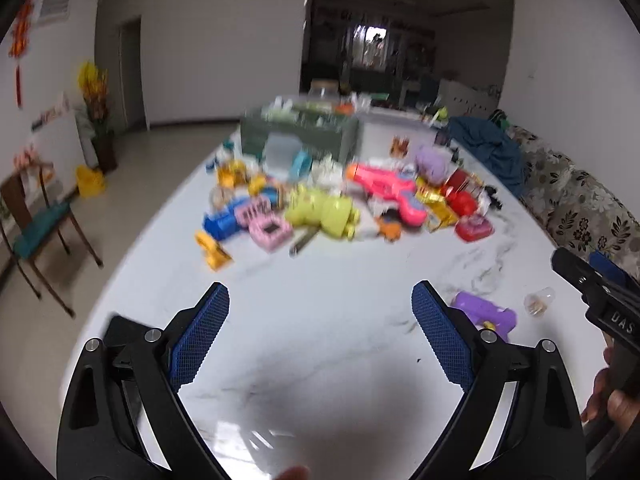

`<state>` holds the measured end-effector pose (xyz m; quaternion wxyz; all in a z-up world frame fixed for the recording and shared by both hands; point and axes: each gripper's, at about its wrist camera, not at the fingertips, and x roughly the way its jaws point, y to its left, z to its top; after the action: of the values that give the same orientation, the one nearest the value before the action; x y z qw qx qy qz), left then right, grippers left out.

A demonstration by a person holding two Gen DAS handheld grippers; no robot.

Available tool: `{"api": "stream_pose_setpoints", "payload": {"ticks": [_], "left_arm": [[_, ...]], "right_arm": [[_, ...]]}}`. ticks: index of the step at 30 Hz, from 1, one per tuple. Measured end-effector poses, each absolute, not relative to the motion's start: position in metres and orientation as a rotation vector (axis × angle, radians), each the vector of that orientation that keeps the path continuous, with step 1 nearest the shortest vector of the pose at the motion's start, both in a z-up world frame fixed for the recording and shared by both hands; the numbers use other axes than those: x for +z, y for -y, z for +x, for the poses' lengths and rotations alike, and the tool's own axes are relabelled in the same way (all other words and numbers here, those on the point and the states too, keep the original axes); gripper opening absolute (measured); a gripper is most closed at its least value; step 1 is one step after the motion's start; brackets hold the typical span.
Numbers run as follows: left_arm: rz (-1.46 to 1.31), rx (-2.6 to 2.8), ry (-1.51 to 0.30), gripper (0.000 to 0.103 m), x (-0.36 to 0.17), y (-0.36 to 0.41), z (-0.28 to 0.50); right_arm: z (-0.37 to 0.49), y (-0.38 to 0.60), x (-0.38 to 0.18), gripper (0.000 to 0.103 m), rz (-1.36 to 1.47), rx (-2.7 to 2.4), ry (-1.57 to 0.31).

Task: Collect trash

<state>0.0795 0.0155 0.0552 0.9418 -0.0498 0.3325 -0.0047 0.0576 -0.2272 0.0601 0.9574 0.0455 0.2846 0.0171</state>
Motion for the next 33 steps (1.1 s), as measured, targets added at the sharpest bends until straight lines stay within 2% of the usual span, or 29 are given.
{"api": "stream_pose_setpoints", "payload": {"ticks": [11,33], "left_arm": [[-0.038,0.032,-0.745,0.09,0.012,-0.004,0.104],[-0.055,0.022,-0.767,0.09,0.007,-0.002,0.11]], "right_arm": [[0.076,0.222,0.032,0.099,0.052,-0.064,-0.609],[0.082,0.214,0.026,0.099,0.043,-0.071,-0.625]]}}
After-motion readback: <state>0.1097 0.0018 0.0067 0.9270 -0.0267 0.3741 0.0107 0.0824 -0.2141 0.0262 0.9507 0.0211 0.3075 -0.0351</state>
